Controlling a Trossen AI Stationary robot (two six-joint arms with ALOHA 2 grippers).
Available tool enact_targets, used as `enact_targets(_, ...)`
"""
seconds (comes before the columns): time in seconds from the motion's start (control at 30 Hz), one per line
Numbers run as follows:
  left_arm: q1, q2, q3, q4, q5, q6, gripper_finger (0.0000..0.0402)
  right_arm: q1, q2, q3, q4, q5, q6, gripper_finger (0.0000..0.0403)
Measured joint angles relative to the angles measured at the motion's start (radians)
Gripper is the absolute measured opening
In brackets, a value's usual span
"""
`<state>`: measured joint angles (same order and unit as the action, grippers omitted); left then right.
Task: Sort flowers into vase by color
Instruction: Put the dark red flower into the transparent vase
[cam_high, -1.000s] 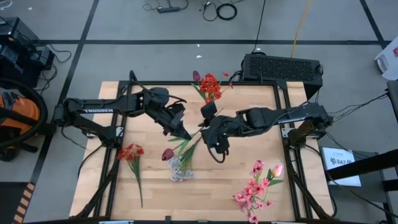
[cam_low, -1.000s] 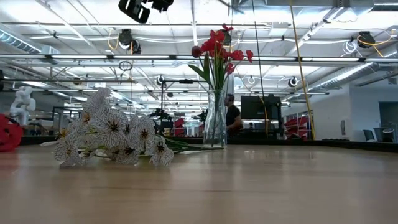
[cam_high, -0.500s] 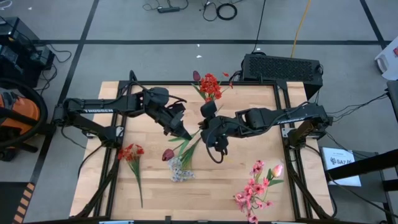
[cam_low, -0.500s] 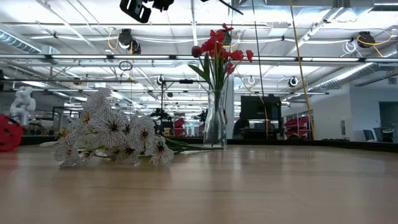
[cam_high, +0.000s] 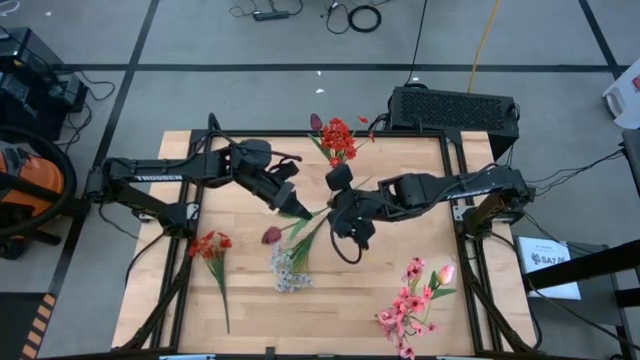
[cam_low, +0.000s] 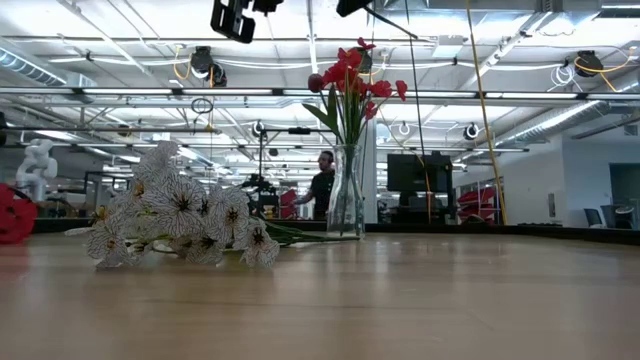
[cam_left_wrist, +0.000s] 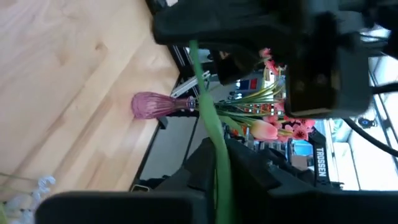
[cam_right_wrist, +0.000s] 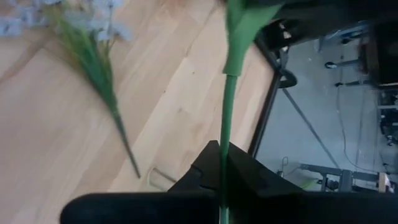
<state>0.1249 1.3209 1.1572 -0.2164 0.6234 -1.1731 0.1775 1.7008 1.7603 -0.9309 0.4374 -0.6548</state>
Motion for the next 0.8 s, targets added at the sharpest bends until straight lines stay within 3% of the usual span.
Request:
enact_targets(0.27, 0.039, -0.001, 0.0, 0.003, 0.009, 0.013, 0.0116, -0.001, 0.0, 0.0, -0.039, 0.002, 0.014, 0.0001)
enact_targets(0.5, 0.148, -0.094, 0.033, 0.029, -0.022, 0.143, 0.0124, -0.001, 0.0, 0.0, -0.053, 0.002, 0.024, 0.0)
enact_targets(0.67, 0.168, -0.231, 0.056, 0.019, -0.155, 0.417, 0.0124, -0.005, -0.031, -0.002, -0.008, -0.002, 0.101, 0.0)
enact_targets(0.8, 0.119, -0.355, 0.058, -0.041, -0.355, 0.69, 0.0124, -0.043, -0.092, -0.001, 0.045, -0.113, 0.209, 0.0)
